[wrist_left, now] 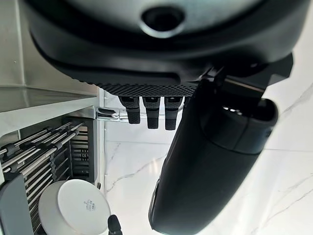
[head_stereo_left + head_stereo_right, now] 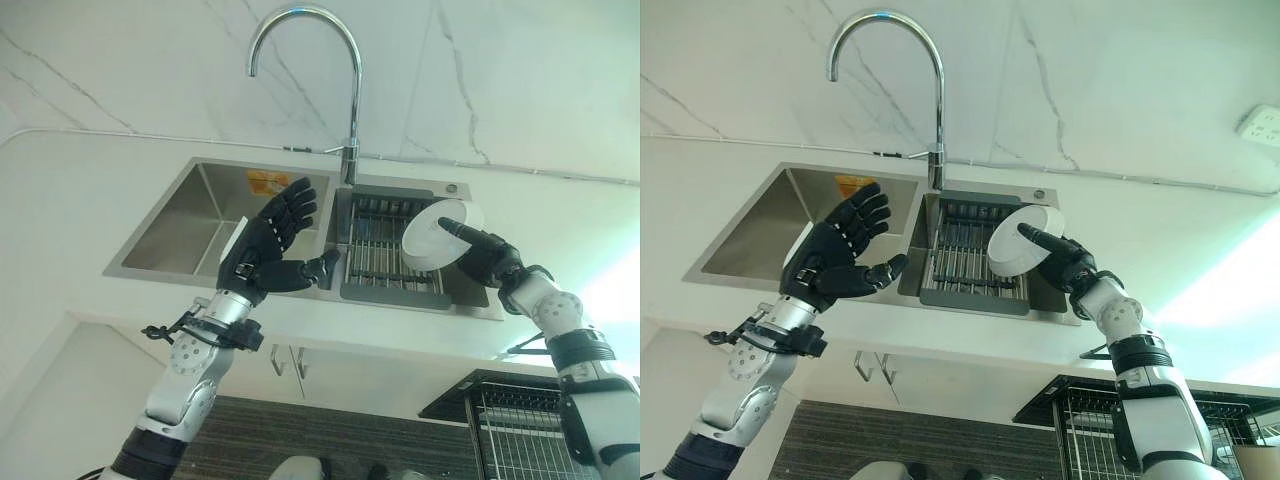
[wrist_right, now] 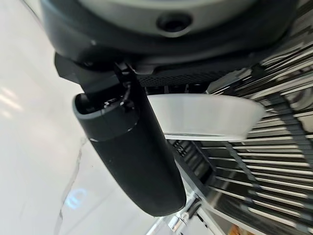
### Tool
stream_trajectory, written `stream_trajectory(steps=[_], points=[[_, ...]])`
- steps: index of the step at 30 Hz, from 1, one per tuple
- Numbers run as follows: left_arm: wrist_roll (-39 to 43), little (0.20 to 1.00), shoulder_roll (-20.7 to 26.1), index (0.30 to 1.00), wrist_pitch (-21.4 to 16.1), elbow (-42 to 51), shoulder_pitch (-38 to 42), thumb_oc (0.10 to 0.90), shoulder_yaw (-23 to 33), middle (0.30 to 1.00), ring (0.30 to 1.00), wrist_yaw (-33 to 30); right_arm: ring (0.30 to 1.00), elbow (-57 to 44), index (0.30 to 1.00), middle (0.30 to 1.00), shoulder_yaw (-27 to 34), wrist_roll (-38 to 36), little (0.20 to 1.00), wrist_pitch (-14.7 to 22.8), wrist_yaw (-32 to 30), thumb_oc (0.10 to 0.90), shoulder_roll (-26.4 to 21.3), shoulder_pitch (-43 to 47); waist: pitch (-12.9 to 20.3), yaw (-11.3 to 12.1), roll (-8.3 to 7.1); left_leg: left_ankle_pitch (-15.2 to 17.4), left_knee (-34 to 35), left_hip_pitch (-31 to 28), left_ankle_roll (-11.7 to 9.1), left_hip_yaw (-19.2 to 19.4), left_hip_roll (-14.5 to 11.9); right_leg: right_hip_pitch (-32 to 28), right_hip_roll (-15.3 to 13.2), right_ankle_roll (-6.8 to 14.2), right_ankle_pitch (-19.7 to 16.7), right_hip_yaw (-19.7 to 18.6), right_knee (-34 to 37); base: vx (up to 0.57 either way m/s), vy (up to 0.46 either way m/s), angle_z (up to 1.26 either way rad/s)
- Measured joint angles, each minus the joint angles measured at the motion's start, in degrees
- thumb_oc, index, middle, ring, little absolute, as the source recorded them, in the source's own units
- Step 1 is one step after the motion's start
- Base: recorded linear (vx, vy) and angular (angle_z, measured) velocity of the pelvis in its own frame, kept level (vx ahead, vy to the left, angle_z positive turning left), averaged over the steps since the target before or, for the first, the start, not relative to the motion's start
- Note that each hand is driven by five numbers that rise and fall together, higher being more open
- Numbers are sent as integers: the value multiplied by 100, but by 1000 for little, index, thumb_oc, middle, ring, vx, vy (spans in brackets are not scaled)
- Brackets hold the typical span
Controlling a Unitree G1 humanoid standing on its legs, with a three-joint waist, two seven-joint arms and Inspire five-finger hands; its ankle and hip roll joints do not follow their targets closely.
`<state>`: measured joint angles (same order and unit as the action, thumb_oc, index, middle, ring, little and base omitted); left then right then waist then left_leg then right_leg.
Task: Place the dishes in the dishwasher.
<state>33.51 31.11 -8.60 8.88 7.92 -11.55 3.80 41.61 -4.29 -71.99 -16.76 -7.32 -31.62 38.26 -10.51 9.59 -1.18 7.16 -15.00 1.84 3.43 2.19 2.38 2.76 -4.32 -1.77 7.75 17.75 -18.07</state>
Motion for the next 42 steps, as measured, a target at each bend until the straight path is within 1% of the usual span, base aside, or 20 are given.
stream_trajectory(steps=[1,2,3,5,7,12,15,21,25,28,29,30,31,32,35,36,37,38,39,42], points=[[0,900,0,900,0,-1,56,800,-48,900,900,-50,347,37,347,347,-18,8,347,108,-140,431,53,22,1,10,1,-1,2,0,0,-9,5,-2,-2,0,0,6,2,-8,2,4],[0,900,0,900,1,-2,64,800,-60,900,900,-92,300,149,300,300,-115,10,300,192,-208,400,59,71,1,11,2,-4,4,0,0,-27,16,-5,-8,0,4,12,2,-12,4,5],[2,900,1,900,1,-14,67,800,-60,900,900,-117,300,174,300,300,-207,54,300,251,-299,400,76,115,1,15,2,-5,6,0,0,-33,19,-9,-11,1,5,13,2,-15,7,5],[3,900,2,900,3,-141,129,800,-101,900,900,-119,300,477,300,300,-211,238,300,455,-525,400,278,338,2,20,6,-14,0,-5,4,-44,29,-20,-21,1,5,17,-2,-7,6,3],[5,900,1,900,75,-214,224,800,-204,900,900,-132,300,789,300,300,-217,275,300,531,-609,400,289,507,0,21,21,-43,10,2,7,-86,56,-21,-48,3,6,41,-6,-14,12,9],[18,900,67,900,113,-216,222,800,-223,900,900,-220,300,832,300,300,-166,349,300,920,-901,400,298,516,2,152,82,-50,24,7,16,-102,73,-19,-71,11,10,63,-8,-27,9,3],[95,900,151,900,113,-216,222,800,-223,900,900,-219,300,831,300,300,-152,384,300,1101,-954,400,287,551,3,157,91,-61,26,8,22,-122,80,-19,-75,17,15,86,1,-49,11,4],[186,900,150,900,113,-216,224,800,-229,900,900,-216,300,822,300,300,-164,432,300,1100,-950,400,252,598,3,143,97,-60,46,4,21,-119,86,-19,-77,33,25,83,18,-37,9,0],[216,900,155,900,110,-216,220,800,-229,900,900,-214,300,767,300,300,-180,684,300,1112,-905,400,161,602,0,146,99,-60,43,2,20,-119,87,-18,-78,36,27,78,14,-10,2,0],[216,900,156,900,101,-212,215,800,-227,900,900,-186,300,479,300,300,-190,907,300,1236,-870,400,56,598,-4,106,99,-59,47,-3,20,-104,82,-6,-73,36,27,61,17,-10,3,-2],[215,900,155,900,72,-208,181,800,-220,900,900,-187,300,170,300,300,-188,965,300,1239,-912,400,7,542,-5,69,100,-59,52,4,20,-94,84,19,-73,37,33,45,25,-5,7,-8],[215,900,154,900,21,-198,89,800,-199,900,900,-186,300,-453,300,300,-189,1116,300,1278,-932,400,-40,376,-9,18,106,-59,73,8,20,-72,84,44,-67,37,34,11,24,-2,9,-14],[213,900,153,900,8,-199,1,800,-191,900,900,-183,300,-1016,300,300,-189,1181,300,1417,-913,400,-43,240,-11,-29,108,-59,96,-5,21,-52,81,51,-58,37,32,-17,25,-3,10,-15],[212,900,149,900,-1,-201,-54,800,-190,900,900,-161,300,-1519,300,300,-186,1359,300,1550,-920,400,-58,153,-13,-145,103,-59,109,-13,21,-29,76,64,-53,37,33,-37,29,2,14,-12],[209,900,126,900,-16,-199,-163,800,-168,900,900,-102,300,-2820,300,300,-133,1687,300,1694,-978,400,-96,-166,-18,-279,95,-51,168,-98,19,62,58,55,-15,35,30,-169,47,-2,17,-22],[207,900,125,900,-17,-200,-186,800,-165,900,900,-97,300,-3238,300,300,-126,1869,300,1726,-1002,400,-96,-299,-22,-402,88,-44,197,-115,24,98,57,70,-4,37,30,-219,58,-10,17,-16],[203,900,125,900,-17,-200,-185,800,-165,900,900,-98,300,-3316,300,300,-126,2023,300,1736,-995,400,-96,-371,-24,-458,79,-44,201,-121,25,116,56,70,0,38,29,-241,58,-10,13,-22],[203,900,125,900,-17,-199,-184,800,-165,900,900,-98,300,-3250,300,300,-131,2192,300,1731,-1007,400,-96,-407,-26,-444,72,-37,217,-148,34,182,45,68,14,38,21,-298,54,-3,4,-21],[200,900,124,900,-17,-198,-183,800,-165,900,900,-97,300,-3142,300,300,-132,2295,300,1691,-1070,400,-106,-424,-27,-488,70,-32,228,-168,36,222,40,71,22,42,14,-336,58,7,13,-21],[165,900,116,900,-17,-153,-185,800,-165,900,900,-112,300,-2866,300,300,-109,2701,300,1636,-1260,400,-295,-713,-41,-555,47,-6,243,-195,43,281,29,87,32,59,12,-397,58,16,12,-13]])
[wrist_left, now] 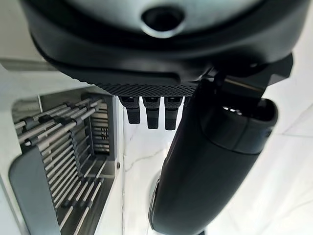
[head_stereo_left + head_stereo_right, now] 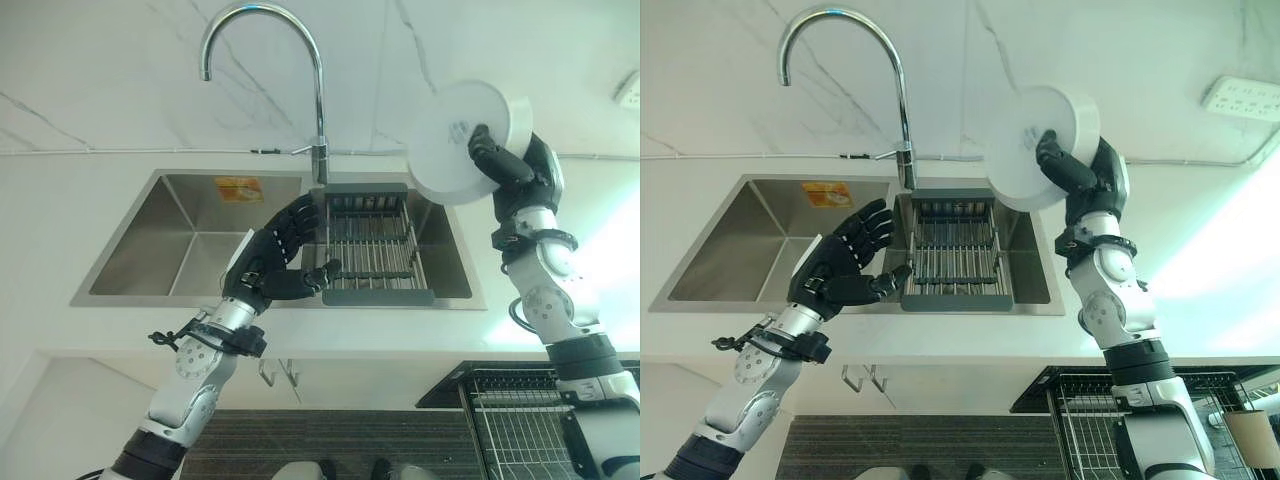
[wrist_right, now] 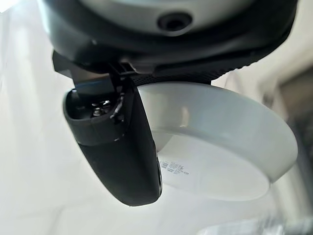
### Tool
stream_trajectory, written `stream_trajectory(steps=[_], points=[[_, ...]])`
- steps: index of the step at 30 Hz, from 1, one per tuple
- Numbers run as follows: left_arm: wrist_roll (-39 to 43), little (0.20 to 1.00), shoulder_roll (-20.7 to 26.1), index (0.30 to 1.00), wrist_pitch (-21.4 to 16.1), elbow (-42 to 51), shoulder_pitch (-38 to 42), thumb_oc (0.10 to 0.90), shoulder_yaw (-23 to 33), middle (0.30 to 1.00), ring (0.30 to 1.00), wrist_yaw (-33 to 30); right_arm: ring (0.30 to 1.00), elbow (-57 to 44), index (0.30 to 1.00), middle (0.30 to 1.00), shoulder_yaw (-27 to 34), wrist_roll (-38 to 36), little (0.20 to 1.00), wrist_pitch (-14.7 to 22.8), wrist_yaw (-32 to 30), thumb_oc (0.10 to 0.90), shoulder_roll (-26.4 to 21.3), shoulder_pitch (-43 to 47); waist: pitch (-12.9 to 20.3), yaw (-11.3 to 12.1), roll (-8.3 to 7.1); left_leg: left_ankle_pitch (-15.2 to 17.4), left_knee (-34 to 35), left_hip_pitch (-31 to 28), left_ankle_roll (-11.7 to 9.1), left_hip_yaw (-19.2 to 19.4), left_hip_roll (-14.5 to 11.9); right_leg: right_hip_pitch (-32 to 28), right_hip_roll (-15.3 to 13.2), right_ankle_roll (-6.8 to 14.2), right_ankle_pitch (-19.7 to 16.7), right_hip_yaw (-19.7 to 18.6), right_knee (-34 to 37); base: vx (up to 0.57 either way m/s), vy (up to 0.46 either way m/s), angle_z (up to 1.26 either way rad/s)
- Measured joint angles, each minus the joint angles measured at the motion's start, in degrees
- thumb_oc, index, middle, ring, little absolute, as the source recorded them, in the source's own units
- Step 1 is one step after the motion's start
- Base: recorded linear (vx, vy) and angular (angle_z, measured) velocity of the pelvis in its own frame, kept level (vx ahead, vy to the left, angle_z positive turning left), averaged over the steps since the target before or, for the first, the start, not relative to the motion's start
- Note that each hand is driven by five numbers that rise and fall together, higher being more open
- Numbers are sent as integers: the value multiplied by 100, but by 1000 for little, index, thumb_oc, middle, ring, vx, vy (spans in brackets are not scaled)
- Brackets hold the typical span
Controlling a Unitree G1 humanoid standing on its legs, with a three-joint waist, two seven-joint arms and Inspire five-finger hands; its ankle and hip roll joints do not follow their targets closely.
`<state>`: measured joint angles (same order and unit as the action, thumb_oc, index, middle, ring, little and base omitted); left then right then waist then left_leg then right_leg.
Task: Place the dishes in the dishwasher.
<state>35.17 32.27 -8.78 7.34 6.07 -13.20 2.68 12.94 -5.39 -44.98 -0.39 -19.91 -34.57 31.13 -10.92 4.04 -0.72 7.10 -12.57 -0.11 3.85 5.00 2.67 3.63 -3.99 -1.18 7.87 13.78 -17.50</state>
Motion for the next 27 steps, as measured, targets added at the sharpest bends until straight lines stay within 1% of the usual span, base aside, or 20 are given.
stream_trajectory(steps=[1,2,3,4,5,6,9,12,15,16,17,19,22,25,27], points=[[-1,900,4,900,0,39,-8,800,10,900,900,1,300,-6,300,300,18,147,300,-7,-46,400,-51,-146,-3,27,-5,14,1,0,6,79,-19,20,23,-1,-4,-71,-2,29,17,-24],[-7,900,0,900,0,74,-32,800,21,900,900,3,300,-177,300,300,96,498,300,-34,-224,400,-54,-460,-4,-76,-6,29,5,3,12,104,-25,29,38,2,-9,-107,13,32,19,-23],[-10,900,-1,900,0,115,-59,800,30,900,900,6,300,-383,300,300,175,710,300,-35,-289,400,-54,-686,-5,-103,-5,40,8,2,14,111,-27,34,43,3,-8,-114,21,36,24,-25],[-59,900,-7,900,0,217,-132,800,104,900,900,12,300,-944,300,300,364,1239,300,-32,-424,400,-47,-1183,-6,-162,-6,58,23,7,11,208,-53,87,80,2,-9,-206,22,34,24,-30],[-71,900,-8,900,0,332,-299,800,300,900,900,13,300,-1567,300,300,512,1827,300,-10,-512,400,-25,-1645,-11,-277,-2,63,67,-4,12,258,-65,110,104,0,-14,-261,41,53,31,-41],[-85,900,-12,900,0,348,-321,800,416,900,900,7,300,-1854,300,300,655,2369,300,123,-613,400,-25,-1927,-15,-419,-9,65,94,-27,12,320,-74,133,130,2,-16,-342,54,49,27,-39],[-173,900,-30,900,0,525,-356,800,458,900,900,17,300,-2192,300,300,1169,2870,300,349,-803,400,-8,-2526,-23,-482,-13,102,124,-85,-3,480,-110,180,188,8,-26,-511,60,25,10,-32],[-175,900,-32,900,-1,807,-489,800,599,900,900,46,300,-2370,300,300,1576,2922,300,390,-932,400,19,-3014,-44,-659,-32,120,184,-134,-10,648,-147,204,252,26,-72,-672,114,13,-6,-32],[-176,900,-32,900,-2,906,-495,800,798,900,900,57,300,-2405,300,300,1867,2828,300,398,-929,400,212,-3360,-69,-942,-63,159,195,-222,-34,872,-202,206,348,56,-117,-902,158,7,-16,-42],[-176,900,-31,900,-15,927,-485,800,874,900,900,62,300,-2405,300,300,1926,2726,300,399,-934,400,268,-3446,-82,-1011,-65,169,195,-221,-37,924,-225,219,371,80,-129,-961,181,-14,-27,-58],[-173,900,-31,900,-32,926,-417,800,929,900,900,59,300,-2400,300,300,2055,2531,300,405,-948,400,305,-3600,-110,-1151,-62,188,195,-215,-41,1085,-256,288,411,99,-152,-1084,183,-15,-26,-47],[-174,900,-30,900,-32,938,-362,800,925,900,900,54,300,-2399,300,300,2195,2294,300,416,-1034,400,470,-3685,-131,-1282,-72,197,195,-212,-44,1186,-274,338,447,118,-180,-1201,169,-9,-16,-44],[-177,900,-33,900,-28,979,-227,800,846,900,900,54,300,-2399,300,300,2271,2062,300,452,-1276,400,543,-3699,-142,-1536,-56,226,187,-211,-52,1285,-293,403,513,123,-220,-1350,160,-5,-7,-31],[-179,900,-36,900,-20,1062,-38,800,773,900,900,50,300,-2401,300,300,2433,1999,300,595,-1528,400,820,-3776,-162,-1668,-27,249,184,-210,-73,1472,-351,433,604,113,-316,-1540,245,-6,11,-33],[-178,900,-34,900,-19,1067,46,800,708,900,900,48,300,-2365,300,300,2473,1999,300,611,-1765,400,870,-3845,-184,-1683,15,264,183,-211,-74,1539,-361,462,638,116,-337,-1631,243,-15,-3,-30]])
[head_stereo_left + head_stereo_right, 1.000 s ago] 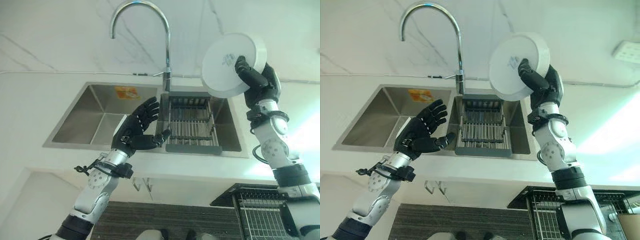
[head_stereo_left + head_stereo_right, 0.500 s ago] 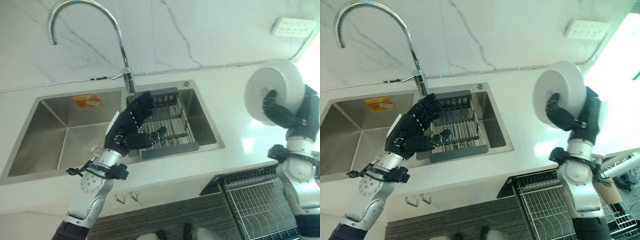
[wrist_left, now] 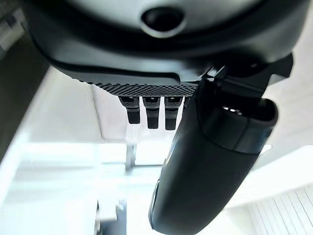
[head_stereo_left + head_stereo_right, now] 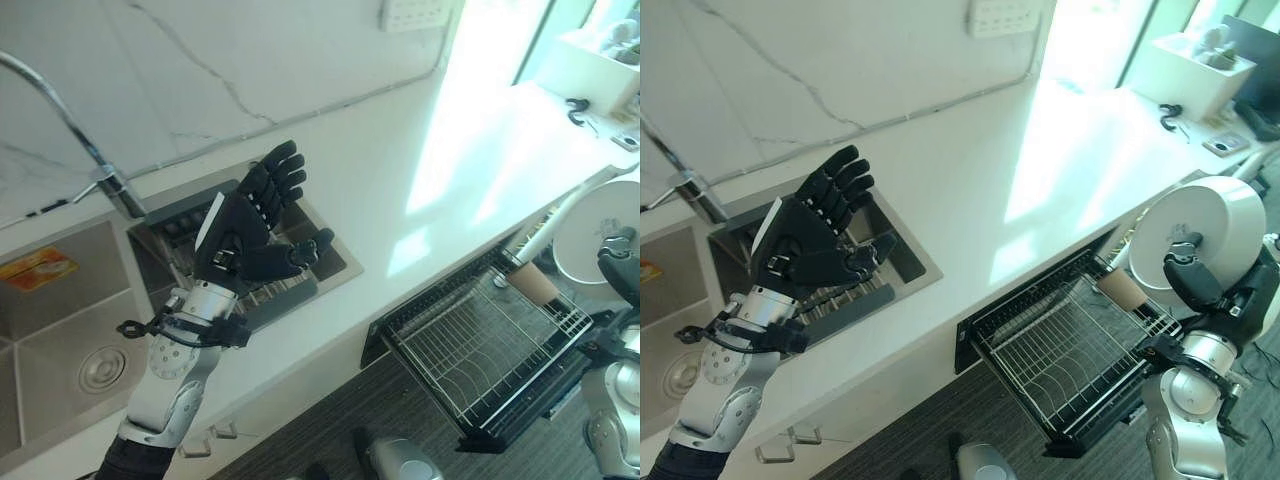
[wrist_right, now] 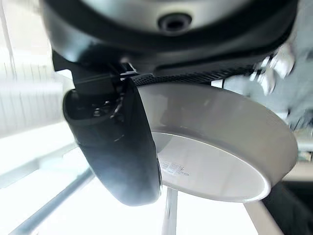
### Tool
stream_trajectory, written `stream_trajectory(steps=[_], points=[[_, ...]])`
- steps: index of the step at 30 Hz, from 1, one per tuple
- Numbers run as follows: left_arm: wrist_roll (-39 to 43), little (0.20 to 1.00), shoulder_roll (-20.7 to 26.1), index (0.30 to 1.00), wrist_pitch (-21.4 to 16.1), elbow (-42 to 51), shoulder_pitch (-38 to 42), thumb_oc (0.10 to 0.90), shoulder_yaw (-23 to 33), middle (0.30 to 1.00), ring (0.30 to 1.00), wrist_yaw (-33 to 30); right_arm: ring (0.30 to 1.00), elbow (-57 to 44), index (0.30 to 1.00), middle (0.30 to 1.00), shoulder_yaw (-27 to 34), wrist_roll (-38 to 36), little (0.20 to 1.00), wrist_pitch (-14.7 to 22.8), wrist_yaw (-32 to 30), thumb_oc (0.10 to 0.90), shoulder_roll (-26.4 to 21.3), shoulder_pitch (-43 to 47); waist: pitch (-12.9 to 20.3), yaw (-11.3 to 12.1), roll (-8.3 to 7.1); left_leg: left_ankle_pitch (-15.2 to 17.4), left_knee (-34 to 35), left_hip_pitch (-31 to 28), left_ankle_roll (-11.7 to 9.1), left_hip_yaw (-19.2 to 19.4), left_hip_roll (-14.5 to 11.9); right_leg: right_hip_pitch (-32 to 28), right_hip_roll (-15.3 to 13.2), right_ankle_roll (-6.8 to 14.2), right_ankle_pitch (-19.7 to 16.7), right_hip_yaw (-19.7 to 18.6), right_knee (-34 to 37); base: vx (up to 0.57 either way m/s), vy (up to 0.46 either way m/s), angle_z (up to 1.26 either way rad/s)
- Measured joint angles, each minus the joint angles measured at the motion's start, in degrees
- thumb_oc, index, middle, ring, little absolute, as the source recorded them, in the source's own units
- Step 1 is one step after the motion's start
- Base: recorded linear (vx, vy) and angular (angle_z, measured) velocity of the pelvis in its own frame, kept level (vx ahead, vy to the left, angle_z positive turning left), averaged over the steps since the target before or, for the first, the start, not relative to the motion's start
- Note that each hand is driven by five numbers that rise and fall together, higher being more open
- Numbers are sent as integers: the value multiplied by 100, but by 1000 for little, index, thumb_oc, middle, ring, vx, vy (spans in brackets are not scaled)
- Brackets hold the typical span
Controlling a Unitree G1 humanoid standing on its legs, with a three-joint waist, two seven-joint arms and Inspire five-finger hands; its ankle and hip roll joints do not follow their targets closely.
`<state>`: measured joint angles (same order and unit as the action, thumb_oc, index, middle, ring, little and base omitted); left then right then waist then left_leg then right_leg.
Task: Place the dishes in the dishwasher.
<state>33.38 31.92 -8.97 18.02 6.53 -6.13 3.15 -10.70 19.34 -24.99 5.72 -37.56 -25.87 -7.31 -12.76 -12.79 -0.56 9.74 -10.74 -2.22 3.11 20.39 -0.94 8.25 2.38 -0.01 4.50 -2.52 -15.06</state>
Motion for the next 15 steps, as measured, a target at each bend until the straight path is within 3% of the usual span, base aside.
stream_trajectory(steps=[6,9,13,15], points=[[-3,900,-202,900,27,30,193,800,-103,900,900,4,300,33,300,300,-29,38,300,-251,-274,400,294,-74,-94,-133,66,14,-1,7,12,126,-18,21,47,20,-121,-158,95,-18,-7,-15],[-18,900,-210,900,37,30,197,800,-157,900,900,11,300,636,300,300,-44,445,300,-395,-176,400,307,-70,-109,-123,41,16,-4,7,15,143,-11,25,40,29,-129,-168,90,-1,-3,-2],[-33,900,-211,900,247,29,182,800,-171,900,900,151,300,1129,300,300,-350,973,300,-1044,169,400,282,-86,-129,-102,39,17,1,7,17,145,-9,26,33,18,-138,-163,91,0,0,0],[83,900,-212,900,378,27,169,800,-230,900,900,485,300,1129,300,300,-564,1188,300,-1126,365,400,263,-104,-155,-91,71,18,2,7,18,144,-8,23,32,17,-140,-161,93,0,0,0]])
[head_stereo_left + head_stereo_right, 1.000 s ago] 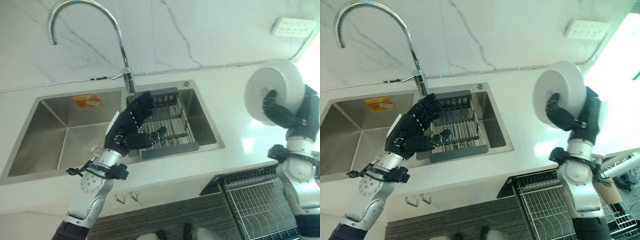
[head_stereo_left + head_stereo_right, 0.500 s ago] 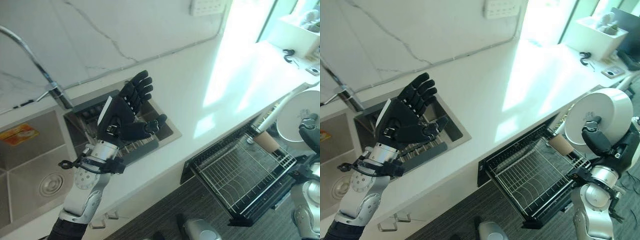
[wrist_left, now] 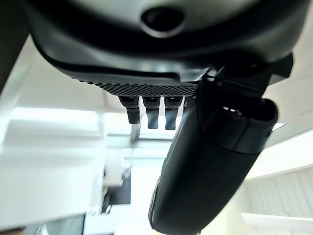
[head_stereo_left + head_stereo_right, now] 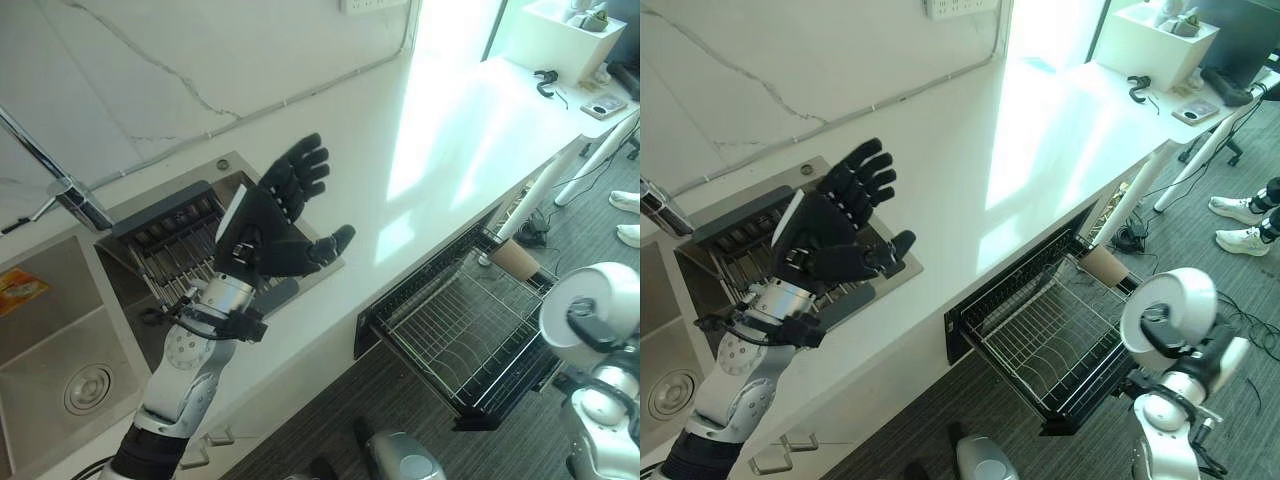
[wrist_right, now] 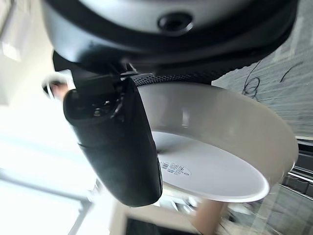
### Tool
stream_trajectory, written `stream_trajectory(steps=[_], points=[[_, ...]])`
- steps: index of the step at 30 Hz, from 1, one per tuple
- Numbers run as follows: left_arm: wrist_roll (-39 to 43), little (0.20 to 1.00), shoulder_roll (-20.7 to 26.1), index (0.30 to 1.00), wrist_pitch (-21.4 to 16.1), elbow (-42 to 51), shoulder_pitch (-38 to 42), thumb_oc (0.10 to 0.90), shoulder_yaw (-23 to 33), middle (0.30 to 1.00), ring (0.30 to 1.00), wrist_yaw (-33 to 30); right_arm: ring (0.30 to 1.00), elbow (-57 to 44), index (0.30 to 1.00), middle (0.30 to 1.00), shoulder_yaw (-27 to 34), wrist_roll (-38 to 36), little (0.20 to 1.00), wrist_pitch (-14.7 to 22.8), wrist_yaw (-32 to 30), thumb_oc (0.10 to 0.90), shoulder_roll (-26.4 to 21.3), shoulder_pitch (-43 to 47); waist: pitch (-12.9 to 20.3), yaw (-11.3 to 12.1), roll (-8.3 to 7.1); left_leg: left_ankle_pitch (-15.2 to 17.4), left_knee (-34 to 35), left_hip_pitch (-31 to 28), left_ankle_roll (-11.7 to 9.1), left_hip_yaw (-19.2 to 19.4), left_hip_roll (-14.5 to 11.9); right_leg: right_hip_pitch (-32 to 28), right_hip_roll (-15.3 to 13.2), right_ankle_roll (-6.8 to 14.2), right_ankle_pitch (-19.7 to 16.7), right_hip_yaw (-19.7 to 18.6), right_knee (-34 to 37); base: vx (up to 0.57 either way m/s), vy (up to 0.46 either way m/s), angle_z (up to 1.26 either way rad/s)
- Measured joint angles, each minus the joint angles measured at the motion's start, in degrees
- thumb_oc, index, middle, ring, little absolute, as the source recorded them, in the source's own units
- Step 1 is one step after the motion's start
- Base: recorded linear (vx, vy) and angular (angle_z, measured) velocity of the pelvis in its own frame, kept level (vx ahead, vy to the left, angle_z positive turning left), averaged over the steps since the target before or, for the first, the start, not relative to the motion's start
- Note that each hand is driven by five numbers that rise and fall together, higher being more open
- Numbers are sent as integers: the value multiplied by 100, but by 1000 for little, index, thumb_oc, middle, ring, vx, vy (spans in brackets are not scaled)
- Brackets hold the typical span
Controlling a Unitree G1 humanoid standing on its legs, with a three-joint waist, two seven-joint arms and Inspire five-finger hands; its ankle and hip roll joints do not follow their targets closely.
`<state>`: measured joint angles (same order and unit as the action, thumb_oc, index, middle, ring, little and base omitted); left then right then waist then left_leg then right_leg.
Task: Place the dishes in the dishwasher.
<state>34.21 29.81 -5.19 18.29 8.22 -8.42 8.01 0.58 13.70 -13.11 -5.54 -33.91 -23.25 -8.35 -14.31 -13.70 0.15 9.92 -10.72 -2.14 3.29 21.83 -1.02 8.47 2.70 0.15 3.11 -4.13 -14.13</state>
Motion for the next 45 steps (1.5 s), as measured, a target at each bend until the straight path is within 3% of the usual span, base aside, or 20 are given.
stream_trajectory(steps=[3,5,7,13,20,24,32,35,40,45], points=[[418,900,-18,900,293,1,7,800,-346,900,900,735,300,39,300,300,-193,176,300,0,165,400,-2,48,-22,80,64,11,-3,0,11,-3,6,-7,-4,4,-20,5,10,0,0,0],[898,900,0,900,1003,2,255,800,-1257,900,900,1682,300,699,300,300,-512,364,300,28,193,400,-110,528,-21,139,90,16,-6,0,26,-2,21,-20,-26,18,-26,8,22,-2,40,3],[1090,900,73,900,1434,9,419,800,-1710,900,900,2171,300,914,300,300,-627,394,300,35,273,400,-264,662,-22,135,141,19,-6,-3,32,-7,32,-25,-36,22,-25,9,22,20,39,2],[1286,900,14,900,2399,-226,522,800,-2587,900,900,2906,300,1351,300,300,-806,394,300,115,341,400,-427,858,-13,-11,216,36,9,-98,49,-8,33,-140,-21,26,-30,-17,27,19,38,-1],[1491,900,-427,900,2777,-840,589,800,-2742,900,900,3018,300,1615,300,300,-1112,647,300,249,492,400,-755,925,55,-42,327,40,-14,-104,68,14,46,-151,-37,45,-42,-43,18,4,13,-2],[1451,900,-396,900,2930,-1334,417,800,-2965,900,900,2953,300,1977,300,300,-1365,1105,300,296,568,400,-1045,1238,79,-22,364,37,-29,-106,72,-3,44,-161,-36,44,-49,-35,6,0,0,0],[319,900,-301,900,2961,-2636,-197,800,-2814,900,900,2373,300,2338,300,300,-1553,1646,300,343,611,400,-1357,1487,127,229,420,23,-50,-94,88,-97,46,-191,-76,44,-44,77,-14,-13,-19,6],[-143,900,-13,900,2958,-2880,-376,800,-2789,900,900,2356,300,2627,300,300,-1588,1710,300,425,612,400,-1369,1576,134,373,418,2,-100,-38,102,-173,51,-165,-108,45,-43,159,-23,-24,-55,16],[-414,900,-20,900,2752,-3659,-510,800,-2779,900,900,2236,300,3171,300,300,-1933,1998,300,490,601,400,-1396,1667,227,580,323,-27,-123,57,110,-244,58,-109,-139,44,-43,243,-20,-14,-47,9],[-741,900,-448,900,2534,-5190,-567,800,-2453,900,900,2138,300,3462,300,300,-2446,2198,300,563,611,400,-1399,1841,259,683,124,-34,-207,125,117,-335,46,-106,-163,42,-46,340,17,-5,-65,10]])
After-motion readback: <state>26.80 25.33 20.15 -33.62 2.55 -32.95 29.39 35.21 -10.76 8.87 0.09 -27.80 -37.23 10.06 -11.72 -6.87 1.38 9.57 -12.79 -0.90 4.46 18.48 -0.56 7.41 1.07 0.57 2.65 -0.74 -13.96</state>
